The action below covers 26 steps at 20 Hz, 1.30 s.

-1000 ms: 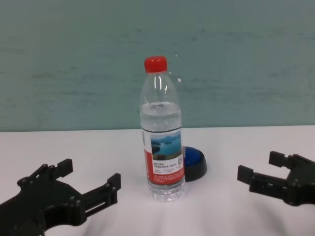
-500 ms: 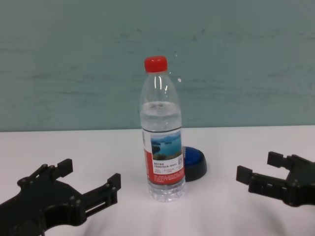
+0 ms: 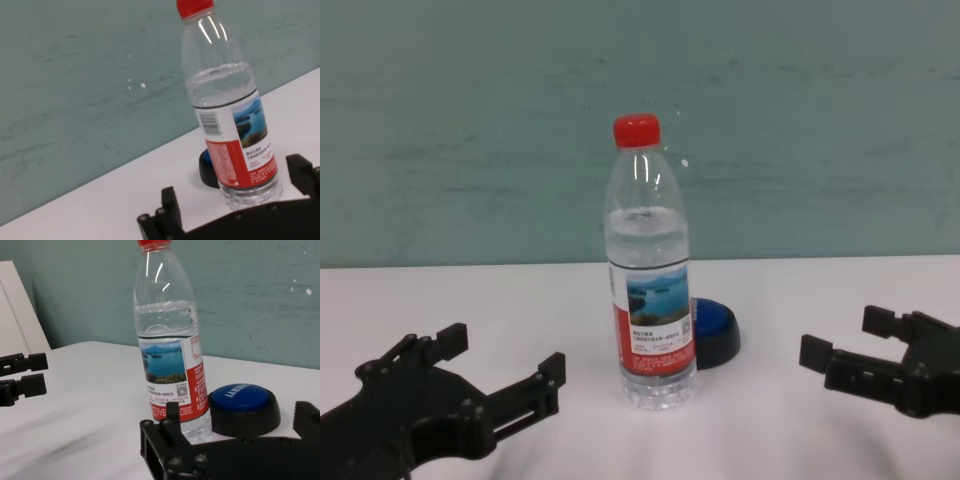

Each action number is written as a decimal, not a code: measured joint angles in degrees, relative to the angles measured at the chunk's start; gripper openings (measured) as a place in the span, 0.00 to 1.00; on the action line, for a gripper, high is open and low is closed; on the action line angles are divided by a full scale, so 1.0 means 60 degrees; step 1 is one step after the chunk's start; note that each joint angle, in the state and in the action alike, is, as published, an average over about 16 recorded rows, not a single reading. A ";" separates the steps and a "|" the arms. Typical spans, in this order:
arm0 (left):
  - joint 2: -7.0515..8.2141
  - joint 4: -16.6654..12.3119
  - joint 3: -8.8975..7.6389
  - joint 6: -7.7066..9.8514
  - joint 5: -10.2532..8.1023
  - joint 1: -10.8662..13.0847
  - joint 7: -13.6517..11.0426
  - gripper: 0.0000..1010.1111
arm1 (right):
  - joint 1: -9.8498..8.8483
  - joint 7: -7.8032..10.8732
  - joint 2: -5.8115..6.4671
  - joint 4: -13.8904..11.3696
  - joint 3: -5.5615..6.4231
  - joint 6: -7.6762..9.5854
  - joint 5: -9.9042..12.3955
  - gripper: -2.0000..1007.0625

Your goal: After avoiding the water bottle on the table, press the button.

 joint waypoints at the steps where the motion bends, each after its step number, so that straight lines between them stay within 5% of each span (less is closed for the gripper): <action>1: 0.0000 0.0000 0.0000 0.0000 0.0000 0.0000 0.0000 0.99 | -0.0001 -0.0001 0.0003 -0.0005 0.0000 0.0002 0.0000 1.00; 26: 0.0000 0.0000 0.0000 0.0000 0.0000 0.0000 0.0000 0.99 | -0.0029 -0.0045 0.0027 -0.0085 0.0010 0.0063 -0.0006 1.00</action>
